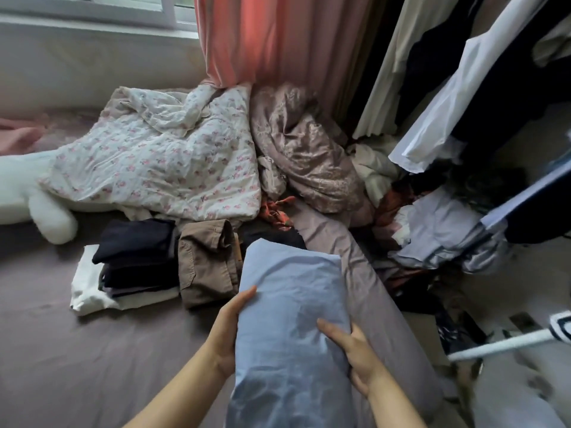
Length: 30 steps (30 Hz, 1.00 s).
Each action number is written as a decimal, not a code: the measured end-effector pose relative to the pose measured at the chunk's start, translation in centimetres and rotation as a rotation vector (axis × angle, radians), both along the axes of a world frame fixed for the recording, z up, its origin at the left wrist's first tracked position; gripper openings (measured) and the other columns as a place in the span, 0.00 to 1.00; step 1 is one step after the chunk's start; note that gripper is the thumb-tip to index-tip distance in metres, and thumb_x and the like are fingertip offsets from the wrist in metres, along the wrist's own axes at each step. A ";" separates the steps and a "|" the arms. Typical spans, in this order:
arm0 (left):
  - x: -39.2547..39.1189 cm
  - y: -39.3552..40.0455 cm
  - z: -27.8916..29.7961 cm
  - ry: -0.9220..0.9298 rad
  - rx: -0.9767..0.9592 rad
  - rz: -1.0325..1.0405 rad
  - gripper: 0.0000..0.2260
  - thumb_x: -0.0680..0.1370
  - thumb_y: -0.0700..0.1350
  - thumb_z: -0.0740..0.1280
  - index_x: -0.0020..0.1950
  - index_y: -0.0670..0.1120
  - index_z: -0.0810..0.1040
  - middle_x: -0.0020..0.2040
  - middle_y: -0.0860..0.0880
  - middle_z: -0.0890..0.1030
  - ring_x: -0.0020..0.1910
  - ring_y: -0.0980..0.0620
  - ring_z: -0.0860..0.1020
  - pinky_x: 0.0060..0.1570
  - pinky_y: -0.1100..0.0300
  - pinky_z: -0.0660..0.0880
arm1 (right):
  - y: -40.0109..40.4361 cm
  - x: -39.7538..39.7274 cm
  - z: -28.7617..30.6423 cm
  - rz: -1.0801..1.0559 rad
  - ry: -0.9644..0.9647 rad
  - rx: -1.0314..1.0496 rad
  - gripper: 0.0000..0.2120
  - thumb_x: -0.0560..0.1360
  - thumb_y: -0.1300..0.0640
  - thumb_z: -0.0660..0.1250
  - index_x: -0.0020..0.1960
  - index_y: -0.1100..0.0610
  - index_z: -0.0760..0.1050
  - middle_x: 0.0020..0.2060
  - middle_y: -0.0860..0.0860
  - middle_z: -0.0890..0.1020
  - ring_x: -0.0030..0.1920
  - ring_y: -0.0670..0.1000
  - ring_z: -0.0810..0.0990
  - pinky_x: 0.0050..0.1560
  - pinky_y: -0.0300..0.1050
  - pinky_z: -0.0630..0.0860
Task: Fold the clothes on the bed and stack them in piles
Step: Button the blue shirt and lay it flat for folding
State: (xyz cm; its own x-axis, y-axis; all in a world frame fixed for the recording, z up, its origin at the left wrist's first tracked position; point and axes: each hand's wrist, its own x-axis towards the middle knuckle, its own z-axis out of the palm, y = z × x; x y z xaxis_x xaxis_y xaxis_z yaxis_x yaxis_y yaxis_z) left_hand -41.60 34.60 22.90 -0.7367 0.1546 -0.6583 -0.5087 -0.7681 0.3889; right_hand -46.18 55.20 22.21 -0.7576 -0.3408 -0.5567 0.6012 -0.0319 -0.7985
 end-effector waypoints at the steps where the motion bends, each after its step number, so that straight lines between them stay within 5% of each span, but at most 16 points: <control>1: -2.3 0.3 -0.6 0.000 -0.001 0.039 0.18 0.72 0.49 0.64 0.51 0.38 0.84 0.52 0.38 0.83 0.46 0.41 0.83 0.55 0.50 0.75 | 0.0 -2.8 -0.7 -0.003 0.028 0.009 0.39 0.52 0.52 0.84 0.59 0.63 0.77 0.51 0.60 0.84 0.50 0.60 0.84 0.42 0.48 0.82; 4: -10.2 0.2 -3.6 0.006 -0.085 0.146 0.17 0.71 0.49 0.66 0.51 0.39 0.84 0.50 0.39 0.83 0.44 0.41 0.83 0.53 0.50 0.75 | -0.6 -12.1 -3.4 -0.017 0.070 0.015 0.26 0.64 0.59 0.77 0.60 0.62 0.76 0.51 0.57 0.84 0.51 0.58 0.84 0.47 0.50 0.82; 9: -20.4 -2.8 -12.2 -0.076 -0.458 0.317 0.20 0.74 0.60 0.68 0.57 0.46 0.80 0.55 0.44 0.83 0.54 0.46 0.81 0.58 0.49 0.75 | -4.2 -25.2 -11.5 0.097 0.136 0.043 0.22 0.68 0.60 0.75 0.61 0.60 0.76 0.52 0.55 0.84 0.51 0.55 0.84 0.50 0.50 0.81; 12: -22.0 -3.1 -19.2 -0.165 -0.743 0.292 0.36 0.66 0.64 0.74 0.69 0.47 0.72 0.66 0.50 0.76 0.60 0.49 0.77 0.61 0.52 0.72 | -6.2 -29.8 -18.7 0.283 0.170 0.194 0.26 0.71 0.60 0.74 0.66 0.58 0.68 0.61 0.54 0.79 0.57 0.53 0.80 0.59 0.49 0.77; 15: -21.4 -1.1 -23.9 -0.189 -0.962 0.171 0.31 0.75 0.51 0.71 0.74 0.44 0.65 0.69 0.49 0.70 0.67 0.49 0.71 0.64 0.53 0.68 | -6.5 -30.6 -24.4 0.620 0.220 0.412 0.37 0.72 0.54 0.74 0.75 0.56 0.59 0.70 0.51 0.70 0.66 0.51 0.72 0.67 0.46 0.69; 19: -21.8 -1.0 -27.4 -0.225 -1.300 -0.001 0.46 0.63 0.70 0.71 0.74 0.49 0.64 0.70 0.51 0.69 0.69 0.49 0.70 0.67 0.46 0.69 | -5.4 -31.9 -27.8 0.411 0.293 0.475 0.45 0.69 0.43 0.74 0.77 0.54 0.55 0.74 0.51 0.61 0.73 0.53 0.62 0.71 0.48 0.62; 22: -23.9 -2.0 -28.2 -0.259 -1.251 -0.041 0.50 0.60 0.74 0.68 0.76 0.50 0.60 0.72 0.50 0.69 0.69 0.47 0.69 0.69 0.47 0.66 | -5.2 -32.5 -29.9 0.269 -0.006 0.340 0.61 0.52 0.30 0.77 0.76 0.55 0.59 0.69 0.50 0.70 0.67 0.53 0.71 0.68 0.51 0.69; 25: -26.0 -3.0 -29.2 -0.307 -1.064 0.070 0.51 0.63 0.73 0.68 0.78 0.49 0.55 0.75 0.47 0.63 0.72 0.44 0.65 0.71 0.47 0.62 | -6.3 -33.4 -31.7 0.256 -0.015 0.293 0.65 0.40 0.26 0.76 0.70 0.57 0.68 0.63 0.51 0.77 0.60 0.52 0.77 0.63 0.51 0.74; 30: -26.2 -1.7 -32.0 -0.333 -1.302 0.066 0.50 0.60 0.74 0.68 0.75 0.52 0.61 0.72 0.47 0.66 0.70 0.45 0.67 0.71 0.47 0.63 | -7.4 -34.0 -32.9 0.428 -0.214 0.140 0.41 0.55 0.37 0.80 0.62 0.58 0.78 0.56 0.53 0.83 0.55 0.51 0.81 0.61 0.47 0.75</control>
State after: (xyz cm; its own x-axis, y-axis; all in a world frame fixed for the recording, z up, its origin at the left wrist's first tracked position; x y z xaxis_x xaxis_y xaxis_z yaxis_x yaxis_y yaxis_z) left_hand -67.79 32.87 -9.14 -0.4957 -0.7451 -0.4463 -0.6982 0.0362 0.7150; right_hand -80.17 47.80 -10.65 -0.4300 -0.5073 -0.7469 0.6879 0.3517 -0.6349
